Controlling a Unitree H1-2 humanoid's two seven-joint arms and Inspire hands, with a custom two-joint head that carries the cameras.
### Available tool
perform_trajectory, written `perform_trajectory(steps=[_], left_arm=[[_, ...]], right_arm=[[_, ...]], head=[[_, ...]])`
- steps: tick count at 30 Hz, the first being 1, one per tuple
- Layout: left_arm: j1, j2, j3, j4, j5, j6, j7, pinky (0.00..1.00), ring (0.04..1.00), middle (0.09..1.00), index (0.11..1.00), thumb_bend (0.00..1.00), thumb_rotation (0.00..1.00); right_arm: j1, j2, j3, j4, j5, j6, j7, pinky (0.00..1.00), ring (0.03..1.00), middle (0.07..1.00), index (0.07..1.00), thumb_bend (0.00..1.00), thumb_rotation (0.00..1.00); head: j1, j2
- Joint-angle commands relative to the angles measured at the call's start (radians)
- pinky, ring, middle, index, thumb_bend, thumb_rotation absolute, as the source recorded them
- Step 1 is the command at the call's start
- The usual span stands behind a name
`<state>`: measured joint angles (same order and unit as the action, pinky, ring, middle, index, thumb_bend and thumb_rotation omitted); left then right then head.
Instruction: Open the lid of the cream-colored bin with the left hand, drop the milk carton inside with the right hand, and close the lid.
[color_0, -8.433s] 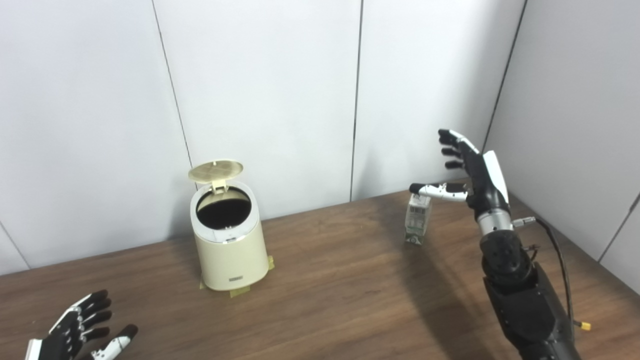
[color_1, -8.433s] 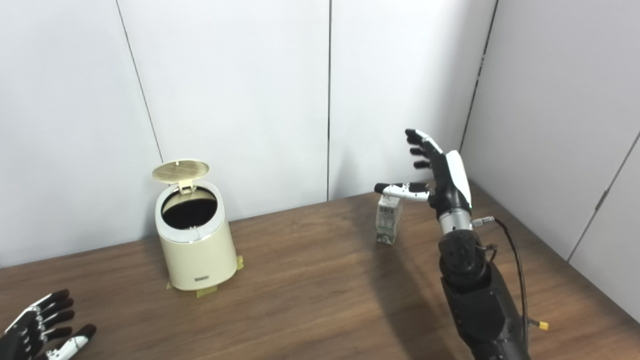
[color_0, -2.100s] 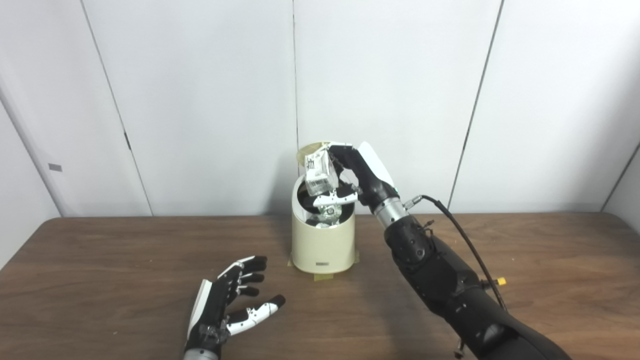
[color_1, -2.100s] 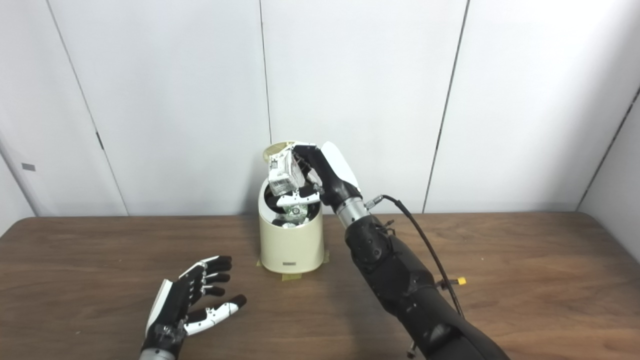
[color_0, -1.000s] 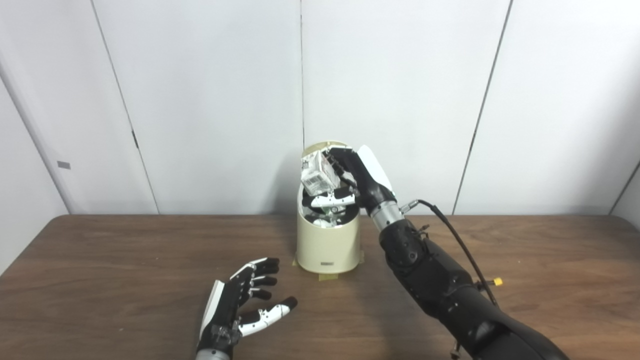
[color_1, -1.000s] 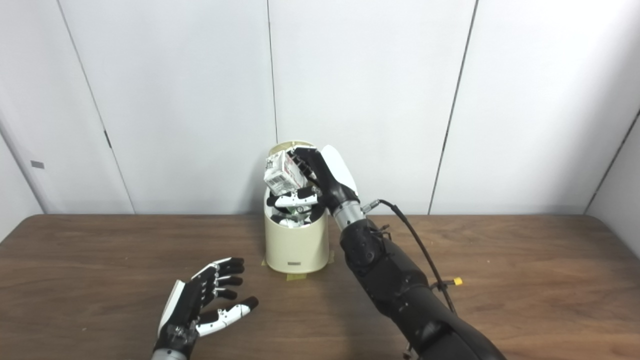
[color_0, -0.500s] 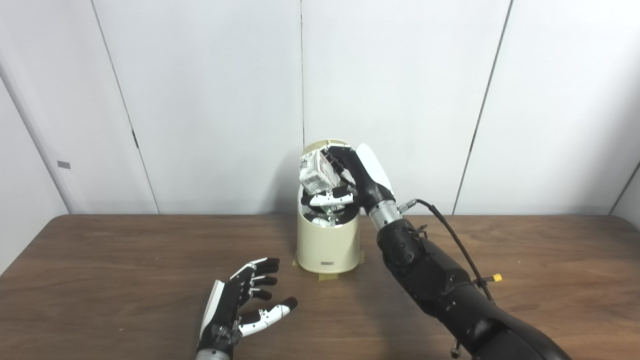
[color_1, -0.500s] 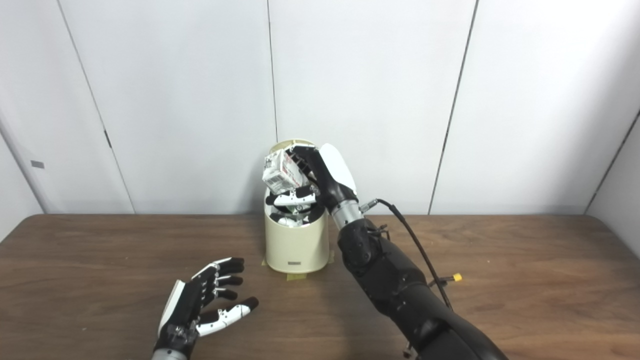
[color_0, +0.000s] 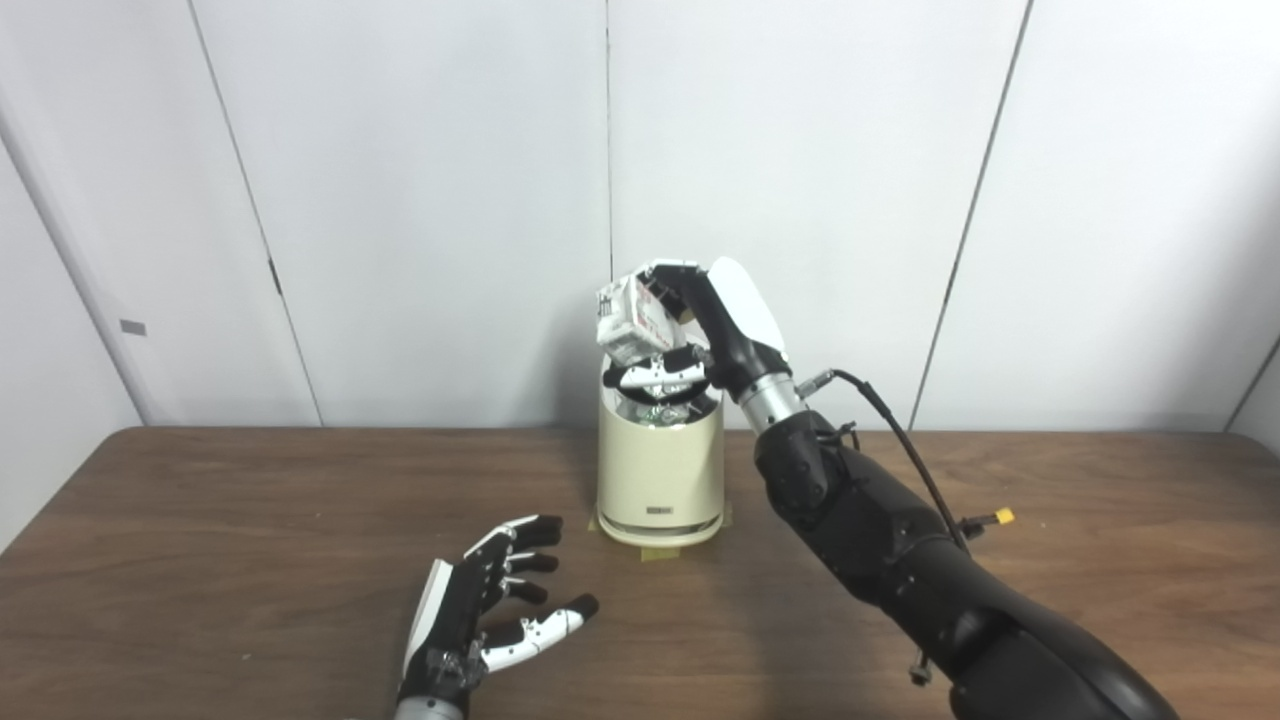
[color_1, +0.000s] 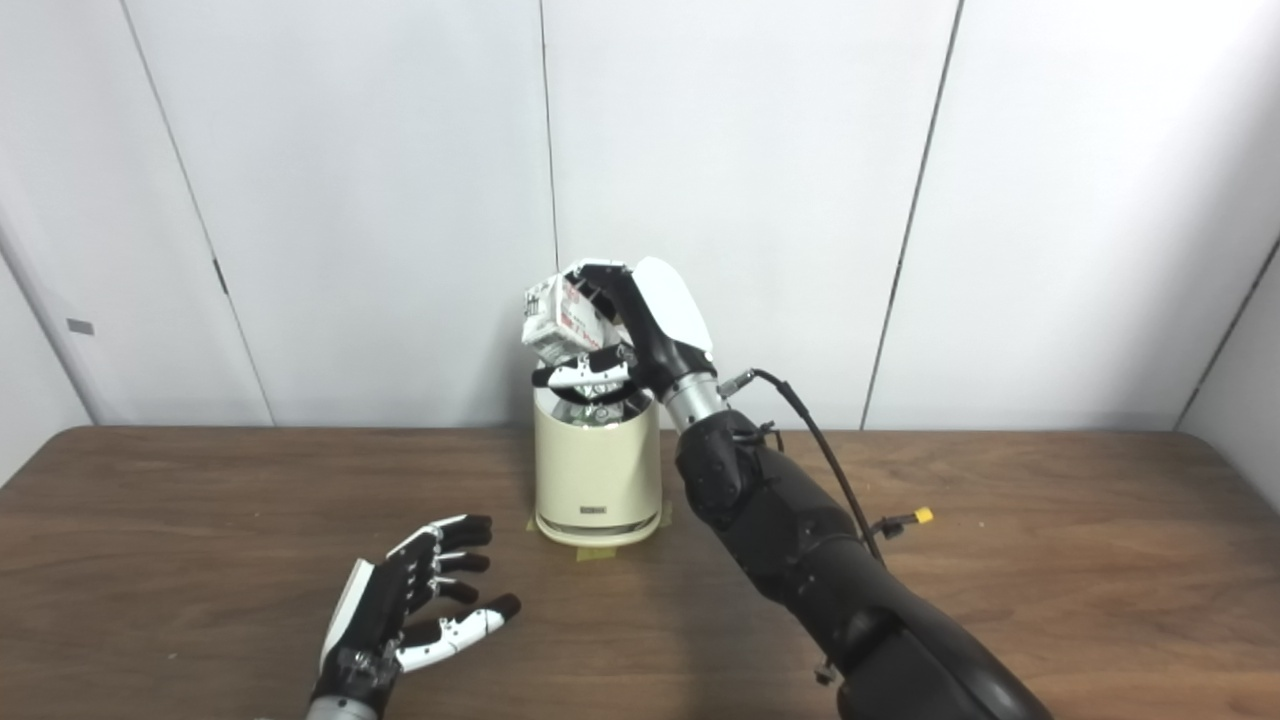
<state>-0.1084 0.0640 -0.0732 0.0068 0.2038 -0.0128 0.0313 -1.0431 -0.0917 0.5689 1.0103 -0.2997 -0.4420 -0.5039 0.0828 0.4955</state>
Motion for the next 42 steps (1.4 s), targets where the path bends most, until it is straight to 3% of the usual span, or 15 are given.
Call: perform_trajectory(steps=[1, 7, 9, 10, 13, 21, 24, 26, 32, 33, 35, 39, 42], left_arm=[[-0.016, -0.008, -0.004, -0.001, 0.008, -0.012, 0.007, 0.58, 0.699, 0.762, 0.75, 0.71, 0.09], [-0.017, -0.004, -0.003, -0.003, 0.012, -0.009, 0.006, 0.59, 0.702, 0.76, 0.748, 0.71, 0.09], [-0.016, -0.002, -0.002, -0.004, 0.009, -0.008, 0.003, 0.59, 0.704, 0.761, 0.75, 0.71, 0.09], [-0.015, -0.002, -0.001, -0.005, 0.007, -0.007, 0.002, 0.59, 0.705, 0.763, 0.751, 0.71, 0.09], [-0.015, 0.0, 0.001, -0.005, 0.003, -0.004, -0.001, 0.59, 0.708, 0.768, 0.752, 0.71, 0.1], [-0.015, 0.004, 0.001, -0.005, 0.001, -0.001, -0.005, 0.59, 0.708, 0.767, 0.753, 0.71, 0.1], [-0.017, 0.007, 0.0, 0.002, 0.0, -0.009, -0.007, 0.59, 0.706, 0.767, 0.754, 0.71, 0.1], [-0.017, 0.009, 0.001, 0.002, -0.001, -0.008, -0.008, 0.59, 0.709, 0.768, 0.754, 0.71, 0.11], [-0.019, 0.015, 0.002, 0.007, -0.004, -0.01, -0.009, 0.59, 0.704, 0.765, 0.752, 0.71, 0.1], [-0.019, 0.015, 0.003, 0.007, -0.005, -0.01, -0.009, 0.59, 0.701, 0.764, 0.751, 0.71, 0.1], [-0.02, 0.016, 0.002, 0.01, -0.005, -0.013, -0.009, 0.59, 0.701, 0.762, 0.751, 0.71, 0.1], [-0.023, 0.018, 0.001, 0.015, -0.006, -0.012, -0.011, 0.59, 0.702, 0.765, 0.752, 0.71, 0.1], [-0.025, 0.018, 0.002, 0.014, -0.01, -0.005, -0.013, 0.58, 0.703, 0.766, 0.753, 0.71, 0.09]], right_arm=[[-0.056, -0.024, 0.002, -0.012, 0.004, -0.028, -0.037, 0.38, 0.419, 0.481, 0.493, 0.5, 0.0], [-0.056, -0.033, 0.017, 0.044, -0.044, -0.028, 0.032, 0.4, 0.466, 0.501, 0.464, 0.51, 0.0], [-0.05, -0.04, 0.021, 0.047, -0.06, -0.028, 0.051, 0.45, 0.488, 0.522, 0.447, 0.51, 0.0], [-0.046, -0.042, 0.021, 0.045, -0.065, -0.028, 0.056, 0.48, 0.545, 0.537, 0.452, 0.52, 0.0], [-0.038, -0.048, 0.017, 0.042, -0.076, -0.028, 0.057, 0.52, 0.612, 0.55, 0.459, 0.52, 0.0], [-0.034, -0.061, 0.011, 0.042, -0.101, -0.028, 0.054, 0.52, 0.635, 0.557, 0.466, 0.52, 0.0], [-0.035, -0.063, 0.007, 0.05, -0.115, -0.028, 0.057, 0.53, 0.662, 0.503, 0.485, 0.53, 0.0], [-0.032, -0.064, -0.002, 0.045, -0.119, -0.027, 0.065, 0.56, 0.693, 0.666, 0.491, 0.52, 0.09], [-0.023, -0.068, -0.028, 0.025, -0.135, -0.027, 0.073, 0.59, 0.727, 0.733, 0.497, 0.52, 0.12], [-0.02, -0.069, -0.035, 0.018, -0.131, -0.027, 0.08, 0.6, 0.735, 0.742, 0.589, 0.66, 0.06], [-0.012, -0.073, -0.049, -0.001, -0.128, -0.028, 0.092, 0.63, 0.762, 0.774, 0.692, 0.79, 0.02], [0.016, -0.083, -0.092, -0.064, -0.127, -0.027, 0.128, 0.71, 0.888, 0.921, 0.867, 0.85, 0.01], [0.041, -0.092, -0.126, -0.122, -0.133, -0.026, 0.15, 0.79, 0.959, 0.987, 0.944, 0.86, 0.03]], head=[[0.001, 0.0], [-0.003, 0.007], [-0.005, 0.009], [-0.005, 0.009], [-0.009, 0.009], [-0.015, 0.014], [-0.018, 0.014], [-0.02, 0.014], [-0.028, 0.014], [-0.028, 0.014], [-0.029, 0.015], [-0.031, 0.017], [-0.034, 0.017]])
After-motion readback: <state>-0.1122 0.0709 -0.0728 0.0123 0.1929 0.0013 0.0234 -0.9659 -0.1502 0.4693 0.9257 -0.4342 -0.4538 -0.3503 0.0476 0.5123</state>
